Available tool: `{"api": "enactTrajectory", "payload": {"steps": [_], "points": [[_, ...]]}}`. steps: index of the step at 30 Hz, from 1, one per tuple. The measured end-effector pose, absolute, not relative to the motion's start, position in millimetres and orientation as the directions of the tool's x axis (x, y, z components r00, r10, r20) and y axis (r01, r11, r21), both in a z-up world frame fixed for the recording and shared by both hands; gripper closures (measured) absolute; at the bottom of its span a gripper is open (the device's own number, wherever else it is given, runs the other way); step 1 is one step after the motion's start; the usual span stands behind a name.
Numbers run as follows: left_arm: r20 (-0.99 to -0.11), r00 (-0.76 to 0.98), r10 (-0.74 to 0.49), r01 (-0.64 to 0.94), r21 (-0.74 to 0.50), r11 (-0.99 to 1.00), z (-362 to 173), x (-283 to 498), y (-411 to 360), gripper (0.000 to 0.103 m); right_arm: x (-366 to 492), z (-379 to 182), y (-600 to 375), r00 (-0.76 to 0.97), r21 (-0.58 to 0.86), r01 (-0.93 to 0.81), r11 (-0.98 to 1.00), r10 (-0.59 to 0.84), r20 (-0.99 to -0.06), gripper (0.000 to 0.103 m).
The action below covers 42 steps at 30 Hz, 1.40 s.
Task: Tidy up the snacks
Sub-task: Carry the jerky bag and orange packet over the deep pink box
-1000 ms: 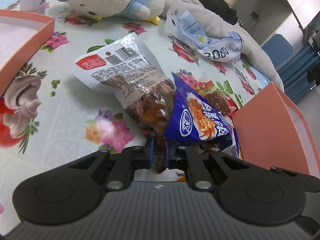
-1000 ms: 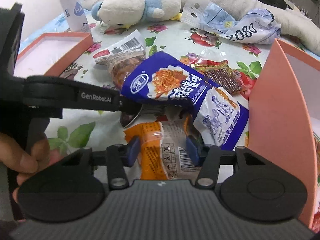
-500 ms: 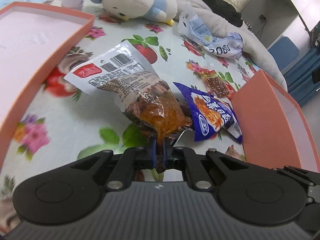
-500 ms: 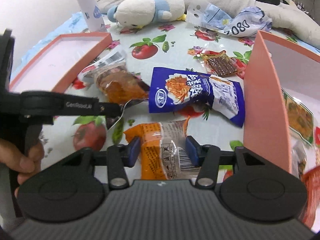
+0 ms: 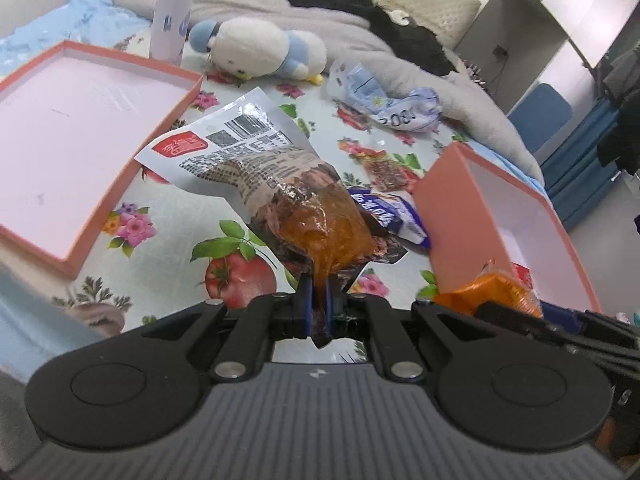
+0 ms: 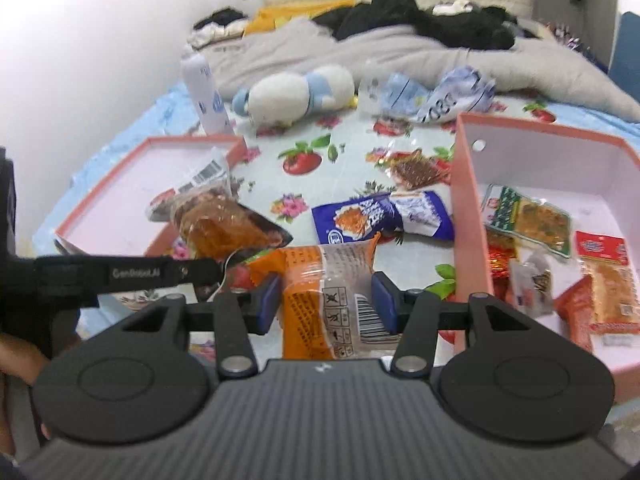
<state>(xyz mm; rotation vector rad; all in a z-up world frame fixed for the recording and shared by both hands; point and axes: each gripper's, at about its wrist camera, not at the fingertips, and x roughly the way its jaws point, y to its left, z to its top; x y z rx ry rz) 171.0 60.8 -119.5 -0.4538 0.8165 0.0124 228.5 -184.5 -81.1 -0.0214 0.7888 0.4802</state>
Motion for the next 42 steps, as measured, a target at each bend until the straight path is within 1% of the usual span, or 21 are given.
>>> {"api": "enactTrajectory", "payload": {"steps": [11, 22, 27, 32, 42], "points": [[-0.657, 0.725, -0.206, -0.098, -0.395, 0.913, -73, 104, 28, 0.096, 165, -39, -227, 0.715, 0.159, -0.351, 0.923, 0.374, -0.590, 0.050], [-0.611, 0.726, -0.316, 0.051, -0.410, 0.911, -48, 77, -33, 0.096, 124, -26, -282, 0.793, 0.138, -0.226, 0.964, 0.265, -0.549, 0.050], [-0.607, 0.711, -0.356, 0.101, -0.413, 0.905, -41, 84, -59, 0.096, 122, -26, -307, 0.807, 0.148, -0.170, 0.974, 0.224, -0.547, 0.050], [-0.617, 0.684, -0.390, 0.142, -0.411, 0.900, -38, 105, -87, 0.096, 137, -29, -327, 0.806, 0.172, -0.137, 0.976, 0.211, -0.553, 0.050], [-0.639, 0.651, -0.409, 0.183, -0.391, 0.902, -35, 186, -136, 0.096, 202, -39, -366, 0.796, 0.188, -0.096, 0.977, 0.189, -0.575, 0.050]]}}
